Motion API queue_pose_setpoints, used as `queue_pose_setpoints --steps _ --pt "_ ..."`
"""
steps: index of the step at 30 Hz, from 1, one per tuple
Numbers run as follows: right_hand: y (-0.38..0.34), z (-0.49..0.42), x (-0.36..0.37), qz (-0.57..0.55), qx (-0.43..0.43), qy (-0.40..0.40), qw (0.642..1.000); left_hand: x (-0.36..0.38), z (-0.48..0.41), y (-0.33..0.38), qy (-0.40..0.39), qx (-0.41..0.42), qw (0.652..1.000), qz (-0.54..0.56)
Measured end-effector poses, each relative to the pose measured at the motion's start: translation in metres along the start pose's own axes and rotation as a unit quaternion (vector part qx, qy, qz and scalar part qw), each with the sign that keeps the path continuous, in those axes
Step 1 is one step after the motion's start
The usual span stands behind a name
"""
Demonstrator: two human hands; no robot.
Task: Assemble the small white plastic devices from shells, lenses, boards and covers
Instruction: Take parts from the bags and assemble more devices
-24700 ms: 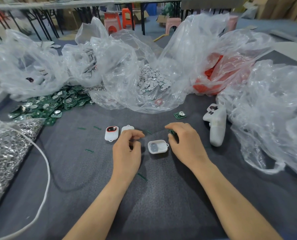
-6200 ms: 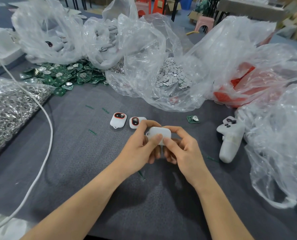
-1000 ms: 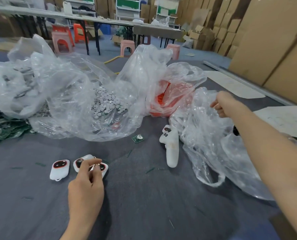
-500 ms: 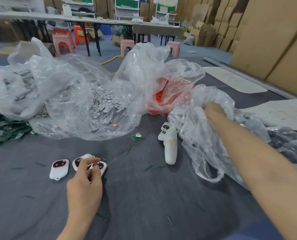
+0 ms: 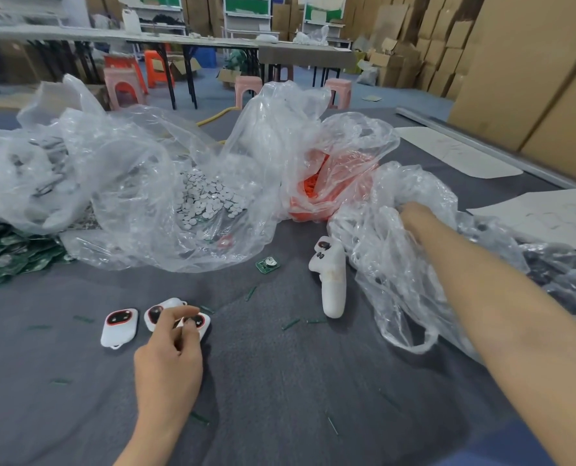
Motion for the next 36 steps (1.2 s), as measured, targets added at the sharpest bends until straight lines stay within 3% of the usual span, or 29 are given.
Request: queue_pose_setpoints --steps 3,6,9,12,14,16,18,20,22,25,28,32,34,36 --pt "0.005 0.004 -0.014 -0.039 0.021 0.005 0.999 0.000 0.001 0.001 -0.002 0.009 1.000 -0.001" --pt "0.006 0.004 -0.035 -0.011 0.009 -0.020 1.000 0.000 0.001 0.000 -0.007 0.015 1.000 0.006" --pt "0.004 0.016 -0.073 -0.003 -0.014 0.027 1.000 0.000 0.001 -0.002 -0.011 0.021 1.000 0.013" --pt "0.000 0.037 -0.111 0.054 -0.062 0.174 0.981 0.001 0.000 -0.005 -0.012 0.025 0.999 0.018" --pt "-0.014 0.066 -0.132 0.069 -0.146 0.341 0.926 0.001 0.000 -0.006 -0.017 0.028 0.999 0.022" --pt "-0.034 0.114 -0.133 -0.014 -0.261 0.438 0.860 0.001 0.001 -0.005 -0.026 0.037 0.999 0.025" --pt "-0.052 0.160 -0.107 -0.168 -0.369 0.385 0.829 -0.001 0.001 -0.003 -0.032 0.050 0.998 0.032" --pt "-0.070 0.199 -0.049 -0.285 -0.425 0.187 0.839 -0.003 0.003 0.002 -0.042 0.066 0.995 0.065" --pt "-0.086 0.232 0.022 -0.277 -0.444 -0.003 0.852 -0.005 0.008 0.009 -0.072 0.089 0.986 0.123" --pt "-0.104 0.259 0.094 -0.265 -0.459 -0.122 0.839 -0.003 0.010 0.012 -0.121 0.083 0.975 0.164" --pt "-0.114 0.266 0.121 -0.282 -0.459 -0.150 0.829 -0.002 0.004 0.006 -0.086 0.048 0.990 0.105" --pt "-0.105 0.264 0.132 -0.338 -0.437 -0.164 0.817 -0.001 0.003 0.003 -0.058 0.048 0.990 0.116" --pt "-0.100 0.260 0.130 -0.367 -0.423 -0.106 0.821 0.001 0.003 0.000 -0.067 0.025 0.988 0.135" --pt "-0.095 0.258 0.125 -0.380 -0.409 0.002 0.829 0.000 -0.001 -0.007 -0.040 -0.015 0.985 0.166"
Point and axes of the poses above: each hand's wrist, its own z-axis away from the middle knuckle, its own x-axis out of the palm, y = z × x, the point moved 4 cm from there along -z, towards the middle knuckle
